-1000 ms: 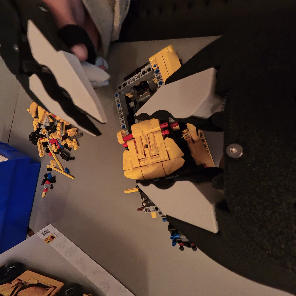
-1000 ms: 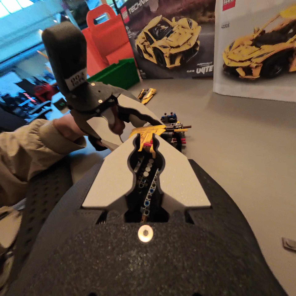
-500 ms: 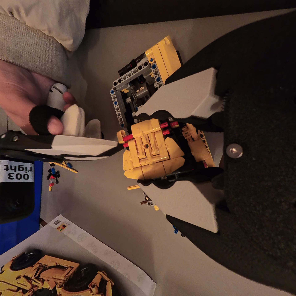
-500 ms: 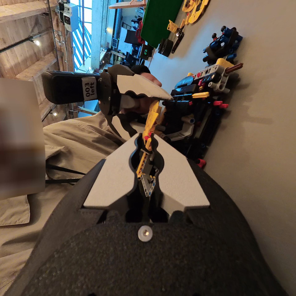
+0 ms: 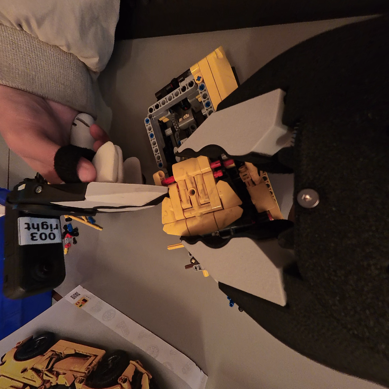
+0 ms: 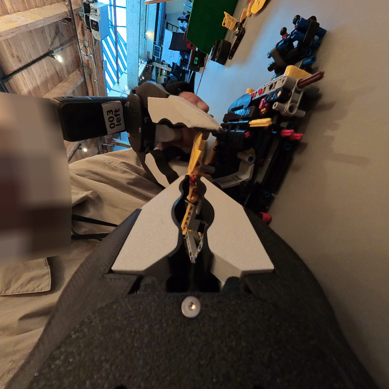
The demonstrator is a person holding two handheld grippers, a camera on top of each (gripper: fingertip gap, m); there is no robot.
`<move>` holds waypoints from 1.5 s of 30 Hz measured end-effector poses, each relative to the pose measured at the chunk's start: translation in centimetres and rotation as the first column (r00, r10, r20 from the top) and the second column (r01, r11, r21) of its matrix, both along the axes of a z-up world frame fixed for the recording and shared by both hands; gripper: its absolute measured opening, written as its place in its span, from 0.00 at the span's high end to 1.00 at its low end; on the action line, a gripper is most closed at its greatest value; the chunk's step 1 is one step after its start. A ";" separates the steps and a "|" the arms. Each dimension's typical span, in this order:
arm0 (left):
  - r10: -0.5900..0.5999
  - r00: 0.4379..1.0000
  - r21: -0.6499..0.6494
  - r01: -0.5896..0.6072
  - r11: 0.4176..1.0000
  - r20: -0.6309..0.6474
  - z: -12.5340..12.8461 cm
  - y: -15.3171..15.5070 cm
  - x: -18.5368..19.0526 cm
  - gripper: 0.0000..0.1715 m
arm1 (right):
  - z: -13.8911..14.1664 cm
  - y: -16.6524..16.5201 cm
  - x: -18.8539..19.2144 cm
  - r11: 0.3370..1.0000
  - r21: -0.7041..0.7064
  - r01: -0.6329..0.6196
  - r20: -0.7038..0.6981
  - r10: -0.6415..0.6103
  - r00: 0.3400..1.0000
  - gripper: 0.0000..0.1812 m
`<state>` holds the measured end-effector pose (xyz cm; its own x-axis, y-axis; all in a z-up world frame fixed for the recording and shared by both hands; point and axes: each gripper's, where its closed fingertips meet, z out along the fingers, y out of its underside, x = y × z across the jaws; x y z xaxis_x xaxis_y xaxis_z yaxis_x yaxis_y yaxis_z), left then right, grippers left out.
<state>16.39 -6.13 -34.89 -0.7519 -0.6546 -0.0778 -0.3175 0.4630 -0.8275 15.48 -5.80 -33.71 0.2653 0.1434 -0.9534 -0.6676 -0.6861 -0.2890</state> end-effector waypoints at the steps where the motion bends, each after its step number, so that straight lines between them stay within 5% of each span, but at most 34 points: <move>1: -0.004 1.000 -0.004 0.004 1.000 -0.002 0.0 0.0 0.0 0.57 | 0.0 -0.1 -0.1 1.000 -0.002 -0.002 -0.018 0.002 1.000 0.98; 6: -0.015 1.000 -0.016 0.015 1.000 -0.010 -0.1 -0.3 -0.2 0.57 | -0.1 -0.5 -0.1 0.999 0.019 -0.033 -0.058 0.034 0.998 0.99; 13: -0.021 0.999 -0.054 0.019 0.998 -0.025 -0.1 -0.3 -0.2 0.57 | -0.2 -0.5 0.1 0.996 -0.029 -0.081 0.086 0.083 0.993 0.99; 31: -0.007 0.999 -0.104 0.003 0.995 -0.040 -0.2 -1.0 -0.1 0.56 | -0.4 -1.6 0.7 0.960 -0.054 -0.274 -0.006 0.274 0.962 0.99; 45: -0.008 0.999 -0.120 0.003 0.993 -0.042 -0.2 -1.2 -0.2 0.57 | -0.4 -2.1 1.2 0.945 -0.029 -0.325 0.115 0.326 0.938 1.00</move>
<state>16.20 -7.28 -35.05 -0.7568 -0.6529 0.0326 -0.3507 0.3635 -0.8630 16.67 -7.94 -34.07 0.3155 0.2319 -0.9202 -0.3693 -0.8632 -0.3441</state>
